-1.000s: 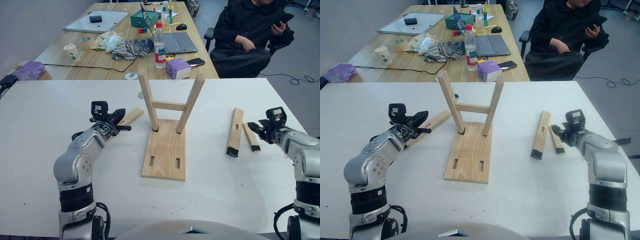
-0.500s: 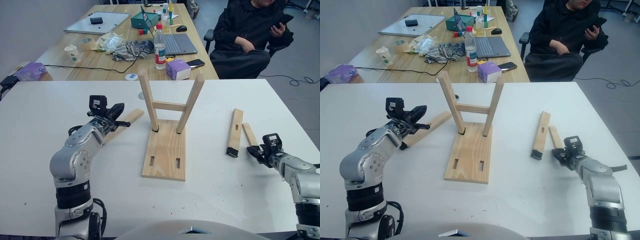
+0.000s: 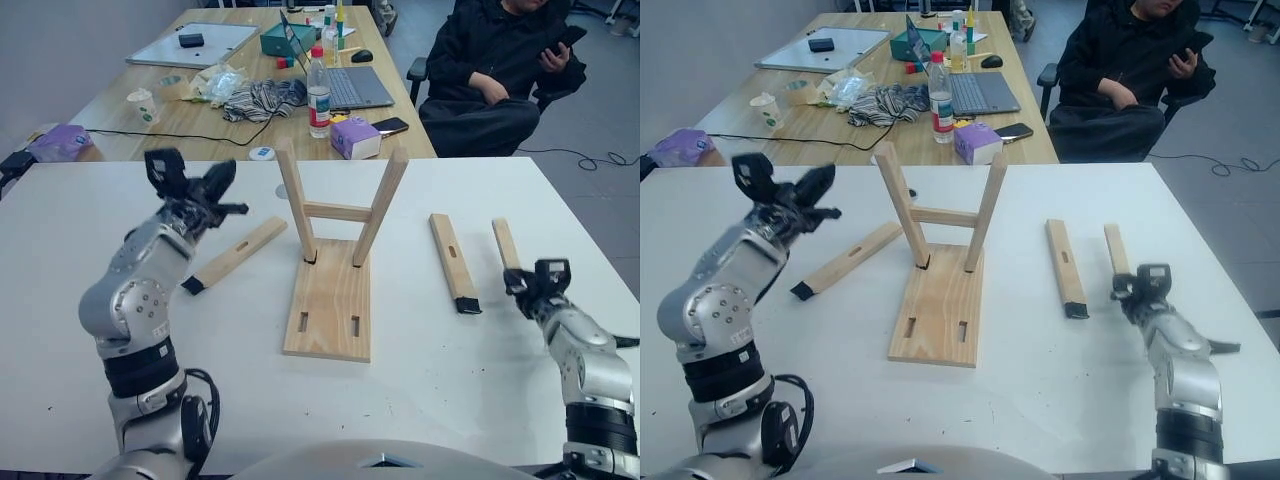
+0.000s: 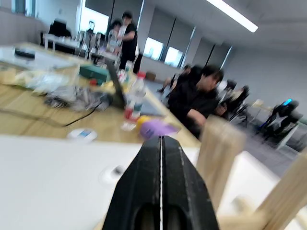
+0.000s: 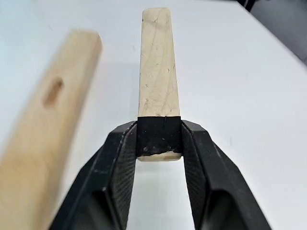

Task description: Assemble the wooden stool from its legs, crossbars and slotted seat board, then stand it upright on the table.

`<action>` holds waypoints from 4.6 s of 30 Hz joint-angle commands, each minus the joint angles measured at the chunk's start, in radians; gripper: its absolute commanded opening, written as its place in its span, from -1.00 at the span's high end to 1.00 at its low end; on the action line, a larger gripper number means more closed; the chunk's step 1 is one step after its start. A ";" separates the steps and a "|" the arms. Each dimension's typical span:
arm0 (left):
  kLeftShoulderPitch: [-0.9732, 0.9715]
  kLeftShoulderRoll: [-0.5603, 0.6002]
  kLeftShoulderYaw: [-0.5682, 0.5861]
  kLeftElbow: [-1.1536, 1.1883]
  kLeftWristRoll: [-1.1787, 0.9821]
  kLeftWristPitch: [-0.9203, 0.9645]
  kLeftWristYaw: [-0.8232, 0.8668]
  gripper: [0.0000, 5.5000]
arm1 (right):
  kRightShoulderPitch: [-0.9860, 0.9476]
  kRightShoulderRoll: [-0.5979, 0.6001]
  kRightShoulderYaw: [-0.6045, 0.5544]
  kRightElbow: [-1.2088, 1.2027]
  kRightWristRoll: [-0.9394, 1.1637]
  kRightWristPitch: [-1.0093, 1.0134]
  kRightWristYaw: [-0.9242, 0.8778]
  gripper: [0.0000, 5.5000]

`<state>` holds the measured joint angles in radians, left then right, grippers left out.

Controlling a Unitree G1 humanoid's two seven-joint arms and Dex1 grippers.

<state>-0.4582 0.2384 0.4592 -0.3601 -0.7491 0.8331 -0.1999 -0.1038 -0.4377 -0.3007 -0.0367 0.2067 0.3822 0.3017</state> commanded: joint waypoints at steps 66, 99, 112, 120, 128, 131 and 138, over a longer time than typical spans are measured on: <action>-0.247 0.587 -0.189 0.643 -0.127 -0.252 -0.368 0.86 | -0.572 0.157 0.411 -0.031 -0.164 -0.193 0.150 -0.26; 0.033 0.207 -0.115 0.754 0.124 -0.523 -0.472 0.86 | -0.559 0.171 0.383 -0.037 -0.096 -0.185 0.144 -0.26; 0.187 0.276 -0.197 0.848 0.328 -0.695 -0.571 0.86 | -0.530 0.169 0.392 -0.065 -0.096 -0.211 0.135 -0.26; 0.127 0.249 -0.177 0.626 0.317 -0.568 -0.389 0.86 | -0.529 0.171 0.397 -0.060 -0.103 -0.214 0.125 -0.26; 0.053 0.133 -0.159 0.630 0.239 -0.480 -0.282 0.86 | -0.531 0.174 0.394 -0.047 -0.104 -0.216 0.117 -0.26; 0.055 0.112 -0.163 0.638 0.239 -0.476 -0.278 0.86 | -0.532 0.172 0.397 -0.045 -0.104 -0.218 0.118 -0.26; 0.106 0.113 -0.204 0.634 0.278 -0.480 -0.303 0.86 | -0.534 0.168 0.397 -0.040 -0.105 -0.220 0.119 -0.26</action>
<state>-0.3726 0.3397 0.2713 0.2768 -0.4885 0.3450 -0.4937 -0.6320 -0.2808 0.0925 -0.0797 0.1082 0.1647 0.4182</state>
